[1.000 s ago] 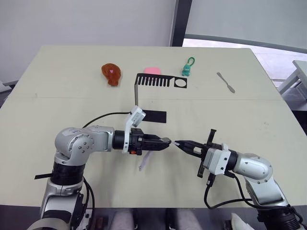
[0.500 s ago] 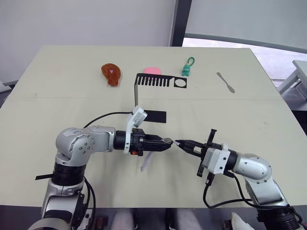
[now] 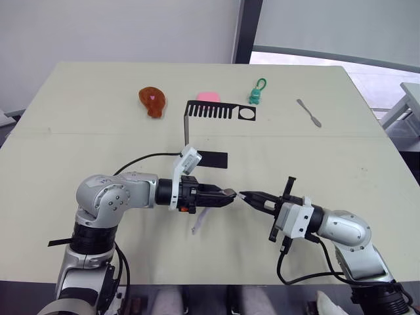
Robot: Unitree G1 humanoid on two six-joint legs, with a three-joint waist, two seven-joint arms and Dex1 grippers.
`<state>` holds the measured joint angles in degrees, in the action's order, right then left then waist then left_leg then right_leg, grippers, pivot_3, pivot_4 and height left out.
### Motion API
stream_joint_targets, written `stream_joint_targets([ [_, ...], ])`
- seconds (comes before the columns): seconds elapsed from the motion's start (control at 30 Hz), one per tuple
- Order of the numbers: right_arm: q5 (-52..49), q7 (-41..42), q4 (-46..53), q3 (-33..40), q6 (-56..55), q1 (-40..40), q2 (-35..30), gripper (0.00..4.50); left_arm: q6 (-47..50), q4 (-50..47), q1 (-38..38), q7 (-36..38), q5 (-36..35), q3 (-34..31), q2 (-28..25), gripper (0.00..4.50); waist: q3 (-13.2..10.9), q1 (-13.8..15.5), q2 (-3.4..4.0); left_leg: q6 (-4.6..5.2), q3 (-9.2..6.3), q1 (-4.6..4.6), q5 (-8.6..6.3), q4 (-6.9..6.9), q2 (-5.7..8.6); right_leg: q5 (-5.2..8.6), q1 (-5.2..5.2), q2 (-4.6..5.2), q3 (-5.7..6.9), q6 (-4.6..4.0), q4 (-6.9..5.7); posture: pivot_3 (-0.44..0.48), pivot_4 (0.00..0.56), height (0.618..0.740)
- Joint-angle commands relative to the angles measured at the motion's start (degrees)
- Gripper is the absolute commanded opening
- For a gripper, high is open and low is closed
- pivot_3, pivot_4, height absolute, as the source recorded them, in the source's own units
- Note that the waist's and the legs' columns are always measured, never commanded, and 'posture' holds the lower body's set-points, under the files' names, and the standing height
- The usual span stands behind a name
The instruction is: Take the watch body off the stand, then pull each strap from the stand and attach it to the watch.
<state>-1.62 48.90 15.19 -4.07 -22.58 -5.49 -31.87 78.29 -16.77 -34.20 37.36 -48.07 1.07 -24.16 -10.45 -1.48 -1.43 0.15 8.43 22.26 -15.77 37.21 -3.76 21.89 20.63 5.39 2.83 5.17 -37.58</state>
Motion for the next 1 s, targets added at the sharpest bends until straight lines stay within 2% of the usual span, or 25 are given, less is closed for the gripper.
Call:
stream_joint_targets([
  [0.03,-0.64,-2.34,1.65,-0.56,-0.98,-1.38,1.01,0.0,0.2,-2.61,-0.39,0.08,-1.65,2.3,1.42,1.61,0.0,0.0,0.0,0.0,0.0,0.0,0.0,0.0,0.0,0.0,0.0,0.0,0.0,0.0,0.0,0.0,0.15,0.74],
  [1.0,1.93,-4.05,3.84,-1.74,1.68,-2.29,2.2,0.0,0.26,-2.97,-0.28,-2.65,-1.41,3.42,2.6,1.61,0.0,-0.01,0.0,0.0,0.0,0.0,0.0,0.0,0.0,0.0,0.0,0.0,0.0,0.0,0.0,0.0,0.15,0.74],
])
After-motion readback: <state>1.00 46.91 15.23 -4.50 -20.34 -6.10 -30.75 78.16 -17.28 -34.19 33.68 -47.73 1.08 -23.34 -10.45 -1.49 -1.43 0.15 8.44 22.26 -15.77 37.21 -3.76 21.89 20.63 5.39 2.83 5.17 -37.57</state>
